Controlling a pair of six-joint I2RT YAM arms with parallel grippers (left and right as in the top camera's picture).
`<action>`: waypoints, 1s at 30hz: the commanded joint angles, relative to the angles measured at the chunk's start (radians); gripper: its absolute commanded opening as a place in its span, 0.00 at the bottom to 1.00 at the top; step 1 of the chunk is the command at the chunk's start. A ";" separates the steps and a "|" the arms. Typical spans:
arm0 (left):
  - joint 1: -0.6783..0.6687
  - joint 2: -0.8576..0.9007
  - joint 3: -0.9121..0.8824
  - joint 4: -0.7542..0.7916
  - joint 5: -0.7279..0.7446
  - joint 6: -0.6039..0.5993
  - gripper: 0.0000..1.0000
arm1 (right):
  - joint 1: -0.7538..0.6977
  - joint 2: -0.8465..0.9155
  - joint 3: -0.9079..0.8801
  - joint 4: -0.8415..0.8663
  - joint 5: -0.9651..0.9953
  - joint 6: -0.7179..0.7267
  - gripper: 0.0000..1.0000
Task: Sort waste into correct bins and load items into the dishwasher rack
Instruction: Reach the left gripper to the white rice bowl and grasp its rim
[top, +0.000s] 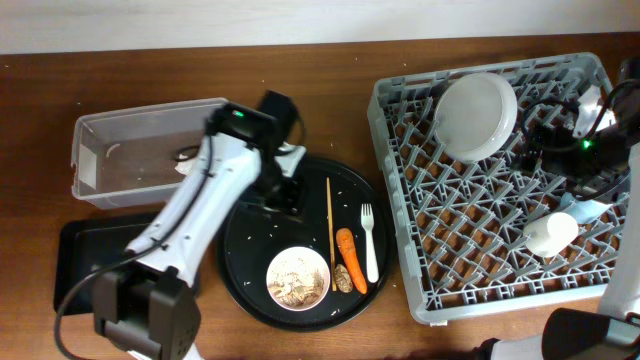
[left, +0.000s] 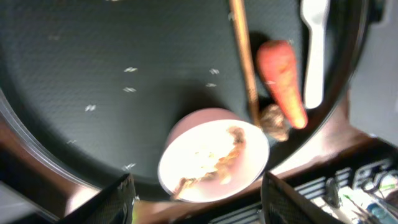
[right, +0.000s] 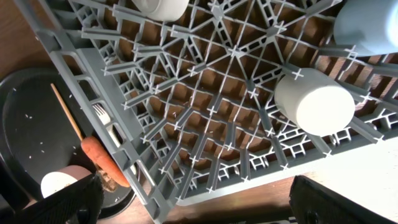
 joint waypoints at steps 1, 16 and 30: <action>-0.125 -0.017 -0.055 0.074 0.026 -0.211 0.65 | 0.006 -0.010 -0.008 0.003 -0.006 -0.011 0.98; -0.301 -0.017 -0.326 0.315 -0.095 -0.649 0.64 | 0.006 -0.010 -0.008 0.000 -0.006 -0.011 0.98; -0.325 0.008 -0.392 0.440 -0.111 -0.658 0.49 | 0.006 -0.010 -0.008 0.000 -0.006 -0.011 0.98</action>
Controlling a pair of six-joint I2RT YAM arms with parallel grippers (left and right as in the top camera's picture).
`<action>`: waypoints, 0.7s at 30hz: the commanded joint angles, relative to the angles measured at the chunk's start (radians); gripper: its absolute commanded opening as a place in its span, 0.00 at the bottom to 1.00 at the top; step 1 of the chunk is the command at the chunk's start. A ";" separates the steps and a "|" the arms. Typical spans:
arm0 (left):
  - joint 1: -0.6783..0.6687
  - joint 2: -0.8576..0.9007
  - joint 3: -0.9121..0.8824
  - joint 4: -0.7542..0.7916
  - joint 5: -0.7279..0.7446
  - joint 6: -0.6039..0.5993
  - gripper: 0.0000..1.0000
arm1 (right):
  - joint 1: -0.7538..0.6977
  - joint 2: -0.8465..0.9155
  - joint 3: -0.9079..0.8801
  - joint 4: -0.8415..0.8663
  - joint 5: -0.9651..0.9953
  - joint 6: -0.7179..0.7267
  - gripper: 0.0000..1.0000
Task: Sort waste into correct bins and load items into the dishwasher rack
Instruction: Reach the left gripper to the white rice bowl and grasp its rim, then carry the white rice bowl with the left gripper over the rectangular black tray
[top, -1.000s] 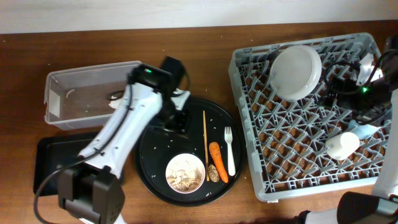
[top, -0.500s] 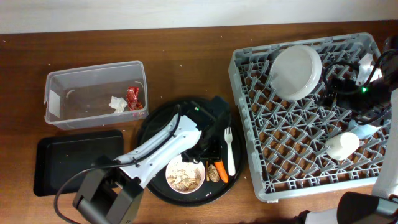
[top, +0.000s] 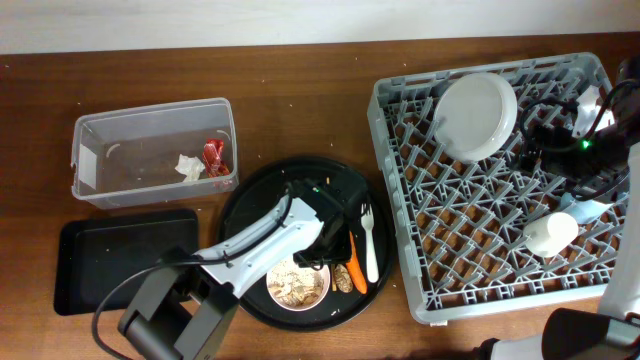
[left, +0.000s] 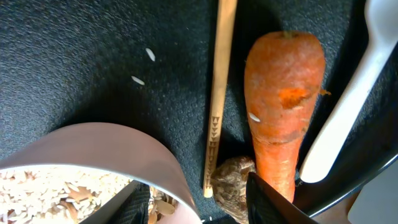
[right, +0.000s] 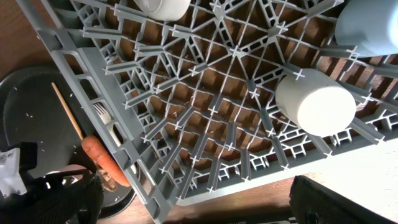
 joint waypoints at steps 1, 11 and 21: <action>-0.023 0.013 -0.012 0.002 -0.019 -0.013 0.49 | 0.006 -0.010 -0.007 0.000 -0.006 -0.008 0.98; -0.028 0.015 -0.031 0.003 -0.059 -0.013 0.40 | 0.006 -0.010 -0.007 -0.002 -0.006 -0.008 0.98; -0.037 0.015 -0.051 0.039 -0.066 -0.013 0.14 | 0.006 -0.010 -0.007 -0.005 -0.006 -0.008 0.98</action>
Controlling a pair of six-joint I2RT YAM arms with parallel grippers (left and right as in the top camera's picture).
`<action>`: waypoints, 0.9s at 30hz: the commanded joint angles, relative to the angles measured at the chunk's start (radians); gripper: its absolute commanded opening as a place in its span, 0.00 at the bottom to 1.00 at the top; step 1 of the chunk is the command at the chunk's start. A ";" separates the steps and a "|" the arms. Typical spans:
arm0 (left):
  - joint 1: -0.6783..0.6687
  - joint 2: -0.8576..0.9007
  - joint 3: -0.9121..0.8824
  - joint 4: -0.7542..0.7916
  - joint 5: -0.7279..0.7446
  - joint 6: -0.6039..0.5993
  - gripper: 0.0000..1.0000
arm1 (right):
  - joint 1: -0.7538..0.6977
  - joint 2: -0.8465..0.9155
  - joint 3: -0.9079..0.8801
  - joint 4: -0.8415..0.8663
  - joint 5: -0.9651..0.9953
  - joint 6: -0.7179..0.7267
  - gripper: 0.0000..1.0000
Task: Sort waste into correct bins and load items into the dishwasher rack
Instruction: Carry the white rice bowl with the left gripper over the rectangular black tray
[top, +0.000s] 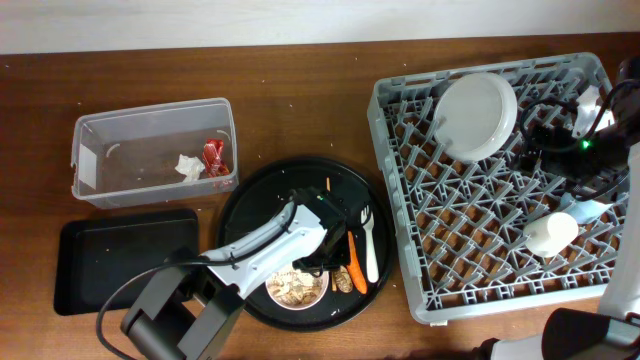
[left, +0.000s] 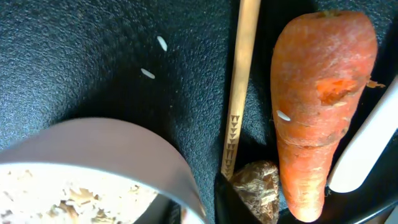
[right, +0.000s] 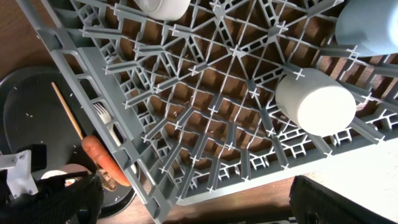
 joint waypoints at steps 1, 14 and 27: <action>-0.011 0.011 -0.010 0.018 -0.032 -0.005 0.12 | 0.006 -0.010 -0.007 -0.003 -0.006 -0.010 0.99; -0.011 0.011 -0.043 0.005 -0.071 0.001 0.01 | 0.006 -0.010 -0.007 -0.003 -0.006 -0.010 0.98; 0.187 -0.155 -0.009 -0.072 -0.066 0.340 0.01 | 0.006 -0.010 -0.007 -0.003 -0.006 -0.010 0.98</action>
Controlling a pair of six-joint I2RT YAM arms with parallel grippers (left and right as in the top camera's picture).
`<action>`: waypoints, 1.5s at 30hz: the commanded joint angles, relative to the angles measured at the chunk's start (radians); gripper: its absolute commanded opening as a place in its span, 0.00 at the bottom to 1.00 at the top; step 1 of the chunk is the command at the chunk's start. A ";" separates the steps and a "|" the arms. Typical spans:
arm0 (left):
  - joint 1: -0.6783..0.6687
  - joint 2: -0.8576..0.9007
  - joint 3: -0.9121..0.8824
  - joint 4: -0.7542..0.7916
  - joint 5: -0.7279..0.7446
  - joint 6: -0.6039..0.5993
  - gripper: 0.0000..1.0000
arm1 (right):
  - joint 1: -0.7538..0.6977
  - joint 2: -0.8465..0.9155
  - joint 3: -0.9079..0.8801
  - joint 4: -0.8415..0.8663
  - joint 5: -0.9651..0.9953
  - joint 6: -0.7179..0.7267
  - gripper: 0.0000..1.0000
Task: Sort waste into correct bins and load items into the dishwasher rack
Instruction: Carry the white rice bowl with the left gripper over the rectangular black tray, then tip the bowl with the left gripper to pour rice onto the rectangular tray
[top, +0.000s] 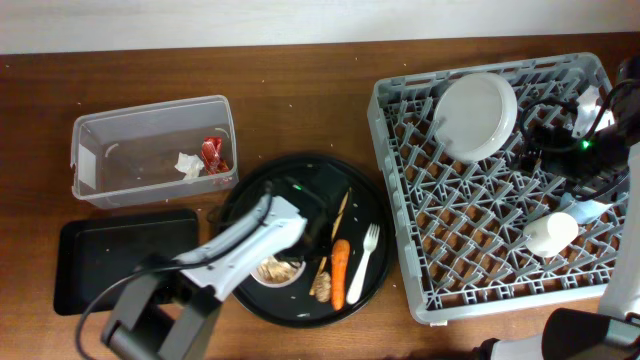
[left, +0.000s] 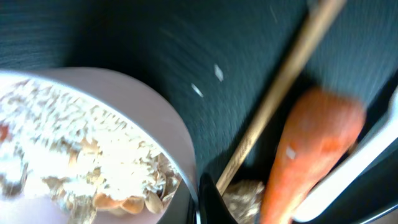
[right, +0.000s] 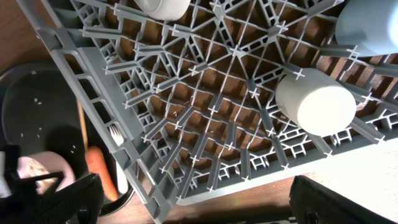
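Note:
On the round black tray (top: 250, 200) stands a pink bowl (top: 272, 270) of rice scraps. My left gripper (top: 296, 262) is shut on its right rim, one dark finger (left: 211, 198) showing outside the bowl (left: 81, 143). Right of it lie a wooden chopstick (left: 280, 81), a carrot (left: 311, 149), a brown lump (left: 249, 194) and a white fork (top: 362, 262). My right gripper (right: 199, 208) hangs open above the grey dishwasher rack (top: 420, 290), which holds a white plate (top: 475, 115) and a white cup (right: 314, 102).
A clear bin (top: 90, 130) at the back left holds red and white scraps (top: 200, 158). A black rectangular tray (top: 110, 262) lies at the front left. Another pale cup (right: 367, 25) sits in the rack's corner.
The bowl is a little further left on the tray, my left gripper still on its rim. The carrot, chopstick, fork and lump have shifted and lie at a new slant.
My left gripper was over the tray's back left near the clear bin. Then it was down beside the bowl, jaws open astride its right rim. Then it was shut on the rim, and now the bowl is further left. The right arm has stayed over the rack.

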 joint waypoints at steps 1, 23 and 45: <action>0.088 -0.103 0.002 -0.031 -0.033 0.172 0.01 | 0.006 -0.010 -0.007 -0.003 -0.005 -0.010 0.98; 0.645 -0.269 0.045 -0.156 0.248 0.544 0.00 | 0.006 -0.010 -0.007 -0.007 -0.005 -0.010 0.98; 1.224 -0.259 -0.048 -0.100 0.892 0.953 0.00 | 0.006 -0.010 -0.007 -0.006 -0.005 -0.010 0.98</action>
